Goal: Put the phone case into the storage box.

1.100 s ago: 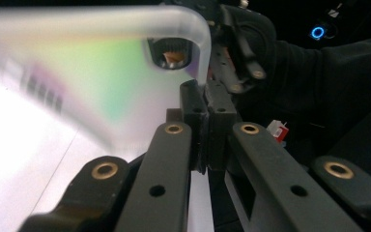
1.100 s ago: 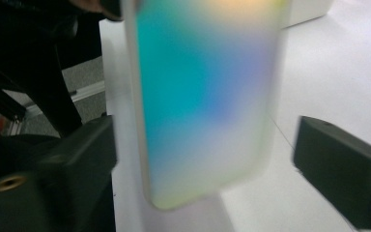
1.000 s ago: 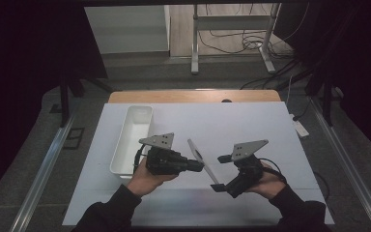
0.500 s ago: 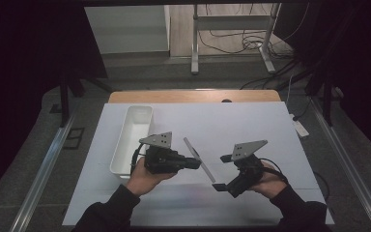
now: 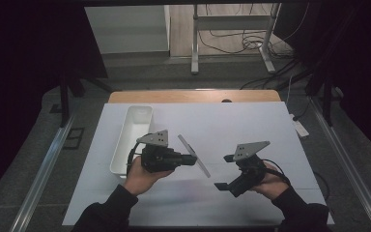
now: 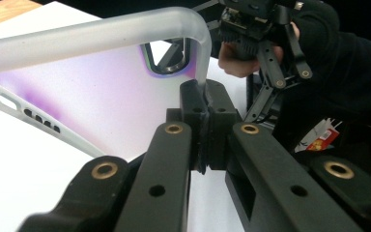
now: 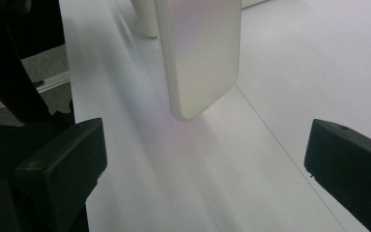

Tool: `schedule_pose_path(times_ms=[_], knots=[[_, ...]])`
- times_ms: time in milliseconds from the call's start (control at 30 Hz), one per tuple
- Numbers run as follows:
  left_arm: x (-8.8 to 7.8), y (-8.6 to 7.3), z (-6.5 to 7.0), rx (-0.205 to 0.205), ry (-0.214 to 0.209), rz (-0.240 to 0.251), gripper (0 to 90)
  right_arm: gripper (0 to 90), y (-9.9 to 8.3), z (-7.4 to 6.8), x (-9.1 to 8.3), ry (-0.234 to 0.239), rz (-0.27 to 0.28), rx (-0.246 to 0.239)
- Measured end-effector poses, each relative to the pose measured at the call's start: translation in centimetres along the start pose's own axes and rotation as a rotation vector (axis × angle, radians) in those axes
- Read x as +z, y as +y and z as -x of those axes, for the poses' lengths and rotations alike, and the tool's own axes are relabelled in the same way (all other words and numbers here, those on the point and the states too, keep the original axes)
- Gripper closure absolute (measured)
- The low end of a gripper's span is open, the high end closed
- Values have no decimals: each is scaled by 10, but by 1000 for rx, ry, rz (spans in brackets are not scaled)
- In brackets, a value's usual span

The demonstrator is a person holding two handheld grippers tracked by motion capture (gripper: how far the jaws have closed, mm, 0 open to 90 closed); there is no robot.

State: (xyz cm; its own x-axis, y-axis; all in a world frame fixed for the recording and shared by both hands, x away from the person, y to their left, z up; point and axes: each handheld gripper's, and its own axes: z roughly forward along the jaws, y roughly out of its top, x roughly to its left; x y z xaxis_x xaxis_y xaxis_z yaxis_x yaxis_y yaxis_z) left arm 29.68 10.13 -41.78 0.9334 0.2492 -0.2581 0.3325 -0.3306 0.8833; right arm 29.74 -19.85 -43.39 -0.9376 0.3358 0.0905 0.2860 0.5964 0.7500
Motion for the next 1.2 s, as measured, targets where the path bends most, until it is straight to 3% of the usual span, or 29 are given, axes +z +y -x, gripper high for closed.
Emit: schedule_pose_path(times_ms=[1200], knots=[[-17, 6, -11, -5, 188, -44, 889, 12, -26, -3, -27, -158, -6, 53]])
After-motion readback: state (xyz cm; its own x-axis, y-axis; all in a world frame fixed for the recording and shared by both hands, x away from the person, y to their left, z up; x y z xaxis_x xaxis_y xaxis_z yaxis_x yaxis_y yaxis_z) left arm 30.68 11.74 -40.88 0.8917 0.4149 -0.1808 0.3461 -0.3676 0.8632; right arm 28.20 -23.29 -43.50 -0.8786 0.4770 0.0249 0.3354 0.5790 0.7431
